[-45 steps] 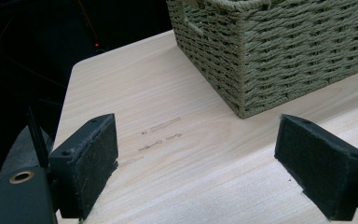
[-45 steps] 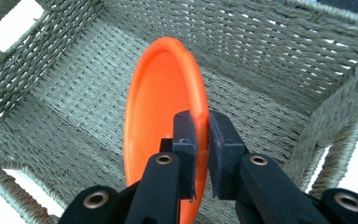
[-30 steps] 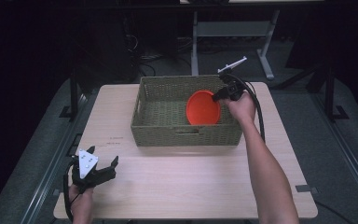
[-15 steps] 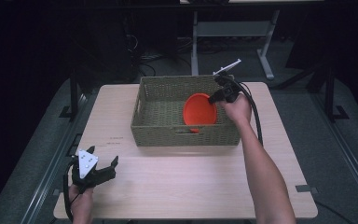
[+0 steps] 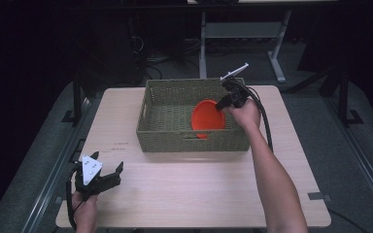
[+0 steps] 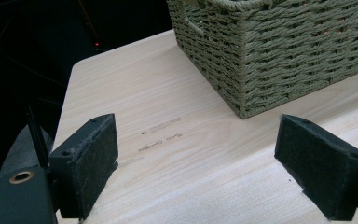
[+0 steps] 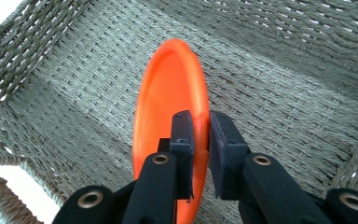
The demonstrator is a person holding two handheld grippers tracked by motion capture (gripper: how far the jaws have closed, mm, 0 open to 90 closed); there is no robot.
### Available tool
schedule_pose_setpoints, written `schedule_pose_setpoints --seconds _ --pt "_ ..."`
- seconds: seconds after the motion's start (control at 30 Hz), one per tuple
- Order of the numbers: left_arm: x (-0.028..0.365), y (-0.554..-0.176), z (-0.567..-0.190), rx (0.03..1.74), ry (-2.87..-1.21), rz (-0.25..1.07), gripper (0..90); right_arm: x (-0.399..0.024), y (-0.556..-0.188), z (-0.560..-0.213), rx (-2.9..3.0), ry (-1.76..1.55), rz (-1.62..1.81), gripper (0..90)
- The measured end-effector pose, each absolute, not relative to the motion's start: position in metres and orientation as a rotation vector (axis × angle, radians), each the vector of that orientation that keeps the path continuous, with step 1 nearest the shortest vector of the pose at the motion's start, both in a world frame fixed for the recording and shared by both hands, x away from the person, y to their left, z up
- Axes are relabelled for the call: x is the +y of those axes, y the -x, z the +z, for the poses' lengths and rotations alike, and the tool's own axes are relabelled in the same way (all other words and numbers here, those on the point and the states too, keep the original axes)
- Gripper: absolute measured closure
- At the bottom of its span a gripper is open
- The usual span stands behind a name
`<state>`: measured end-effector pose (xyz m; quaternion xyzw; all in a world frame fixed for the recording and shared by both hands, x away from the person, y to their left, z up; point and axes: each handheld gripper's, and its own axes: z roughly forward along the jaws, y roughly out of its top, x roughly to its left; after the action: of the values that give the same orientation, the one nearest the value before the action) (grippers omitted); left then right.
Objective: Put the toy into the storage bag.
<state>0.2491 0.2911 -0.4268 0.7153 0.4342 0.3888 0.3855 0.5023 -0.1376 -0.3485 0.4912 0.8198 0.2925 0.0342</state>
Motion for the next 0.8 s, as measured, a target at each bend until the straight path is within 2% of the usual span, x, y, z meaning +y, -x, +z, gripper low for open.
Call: schedule_pose_setpoints --seconds 0.8 --pt "0.2907 -0.2496 -0.4276 1.109 -1.827 0.989 12.8 -0.146 -0.5012 -0.3483 2.528 -1.531 0.868 67.5"
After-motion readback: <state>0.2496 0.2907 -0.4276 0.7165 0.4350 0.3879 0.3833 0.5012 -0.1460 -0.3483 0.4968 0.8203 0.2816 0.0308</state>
